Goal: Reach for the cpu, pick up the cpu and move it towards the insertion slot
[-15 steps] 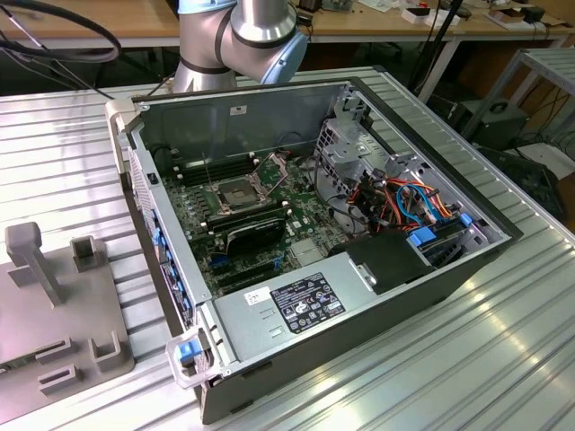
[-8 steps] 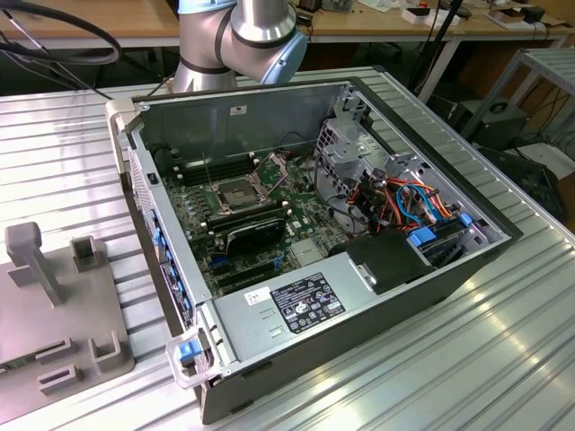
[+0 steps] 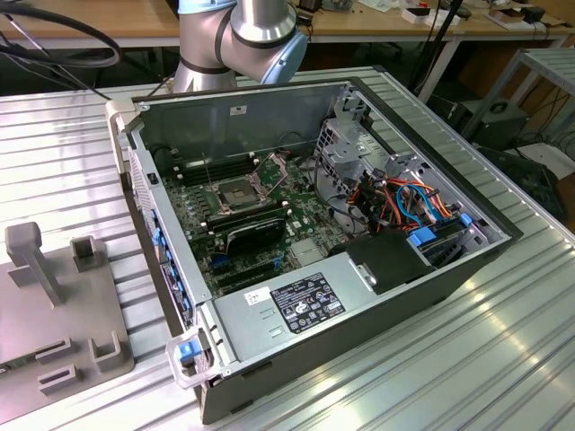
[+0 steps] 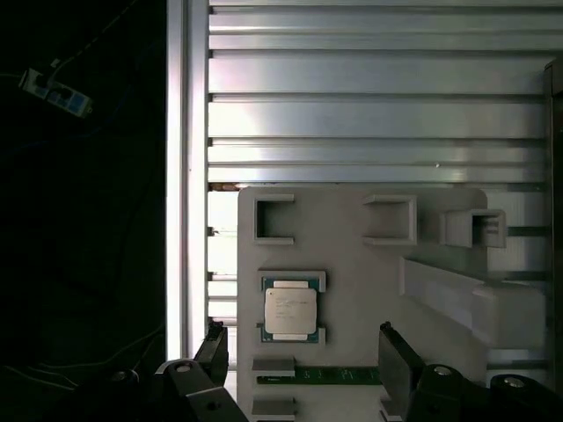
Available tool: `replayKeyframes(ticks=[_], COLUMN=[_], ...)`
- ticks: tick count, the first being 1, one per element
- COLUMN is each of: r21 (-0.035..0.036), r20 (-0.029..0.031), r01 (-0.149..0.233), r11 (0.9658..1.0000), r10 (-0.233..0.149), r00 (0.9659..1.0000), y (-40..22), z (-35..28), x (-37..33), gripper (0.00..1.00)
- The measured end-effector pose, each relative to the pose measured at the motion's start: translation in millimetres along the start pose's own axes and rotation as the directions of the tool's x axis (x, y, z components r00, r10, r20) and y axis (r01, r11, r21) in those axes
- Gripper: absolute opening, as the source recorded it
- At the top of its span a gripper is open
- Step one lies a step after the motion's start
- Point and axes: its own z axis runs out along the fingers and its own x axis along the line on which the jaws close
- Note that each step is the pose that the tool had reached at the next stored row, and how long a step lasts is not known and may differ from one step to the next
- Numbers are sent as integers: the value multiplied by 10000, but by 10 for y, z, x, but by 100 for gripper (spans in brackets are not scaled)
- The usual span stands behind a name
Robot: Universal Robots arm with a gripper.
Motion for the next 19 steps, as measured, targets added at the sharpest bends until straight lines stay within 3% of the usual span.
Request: replayKeyframes(ticks=[19], r21=[0], r20=[-4], r01=[0], r11=[10000], r10=[0], r00=[10000], y=[-2], z=[57], x=[0], gripper=[78])
